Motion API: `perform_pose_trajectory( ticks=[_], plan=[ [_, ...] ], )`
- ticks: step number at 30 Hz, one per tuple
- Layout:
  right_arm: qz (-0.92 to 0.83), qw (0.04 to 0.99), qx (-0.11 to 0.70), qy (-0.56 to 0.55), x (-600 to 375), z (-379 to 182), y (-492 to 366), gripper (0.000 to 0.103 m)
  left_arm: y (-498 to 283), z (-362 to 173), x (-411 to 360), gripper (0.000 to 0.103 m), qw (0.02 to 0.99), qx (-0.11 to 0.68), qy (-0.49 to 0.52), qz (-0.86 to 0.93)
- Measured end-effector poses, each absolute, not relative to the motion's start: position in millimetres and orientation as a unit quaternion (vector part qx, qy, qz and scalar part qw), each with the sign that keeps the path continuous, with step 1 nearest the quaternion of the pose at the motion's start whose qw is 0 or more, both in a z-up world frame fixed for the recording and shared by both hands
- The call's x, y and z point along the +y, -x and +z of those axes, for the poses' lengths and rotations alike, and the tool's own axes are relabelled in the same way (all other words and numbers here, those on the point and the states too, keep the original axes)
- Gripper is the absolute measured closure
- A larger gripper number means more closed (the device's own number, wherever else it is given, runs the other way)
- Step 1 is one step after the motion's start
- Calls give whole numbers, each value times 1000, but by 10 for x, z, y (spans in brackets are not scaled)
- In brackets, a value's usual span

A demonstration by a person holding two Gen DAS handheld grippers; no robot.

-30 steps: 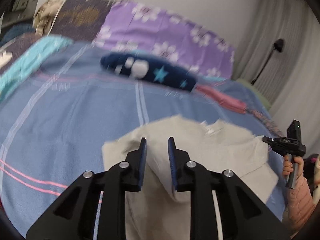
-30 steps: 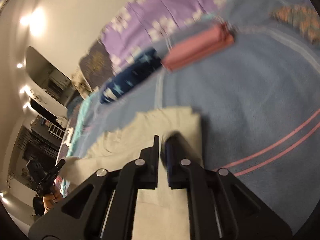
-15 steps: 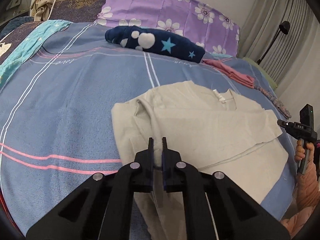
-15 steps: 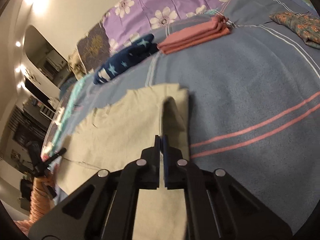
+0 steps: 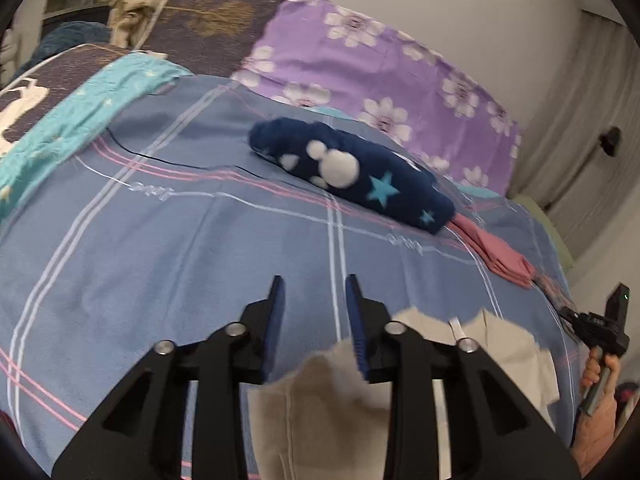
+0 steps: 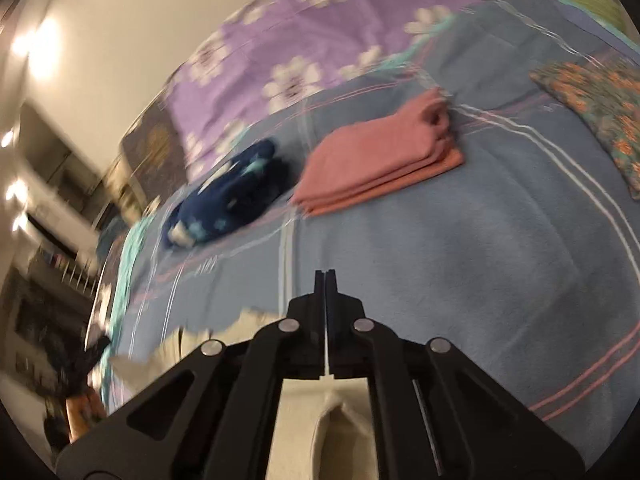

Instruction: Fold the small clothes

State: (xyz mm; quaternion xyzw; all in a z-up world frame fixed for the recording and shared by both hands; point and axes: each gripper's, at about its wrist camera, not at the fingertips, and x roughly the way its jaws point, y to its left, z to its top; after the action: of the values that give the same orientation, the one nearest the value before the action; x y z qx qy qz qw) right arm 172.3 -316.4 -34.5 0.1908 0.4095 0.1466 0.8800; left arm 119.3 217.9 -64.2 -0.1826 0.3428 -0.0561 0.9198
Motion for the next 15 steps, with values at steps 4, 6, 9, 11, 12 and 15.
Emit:
perform_pose_trajectory(
  ticks=[4, 6, 9, 11, 12, 15],
  plan=[
    [178, 864, 449, -142, -3179, -513, -1277, 76, -919, -882, 2117, 52, 911, 384, 131, -67],
    [202, 845, 466, -170, -3200, -595, -1102, 60, -821, -963, 2113, 44, 903, 398, 140, -85],
    [246, 826, 471, -187, -3091, -619, -971, 54, -800, -1023, 2085, 38, 898, 404, 143, -97],
    [257, 819, 485, -164, -2935, -647, -969, 54, -863, -1059, 2030, 41, 895, 409, 141, -104],
    [252, 818, 494, -152, -2878, -665, -986, 65, -911, -1070, 2004, 50, 892, 414, 141, -110],
    [229, 816, 507, -156, -2814, -696, -1054, 99, -1015, -1078, 1939, 99, 885, 428, 144, -118]
  ],
)
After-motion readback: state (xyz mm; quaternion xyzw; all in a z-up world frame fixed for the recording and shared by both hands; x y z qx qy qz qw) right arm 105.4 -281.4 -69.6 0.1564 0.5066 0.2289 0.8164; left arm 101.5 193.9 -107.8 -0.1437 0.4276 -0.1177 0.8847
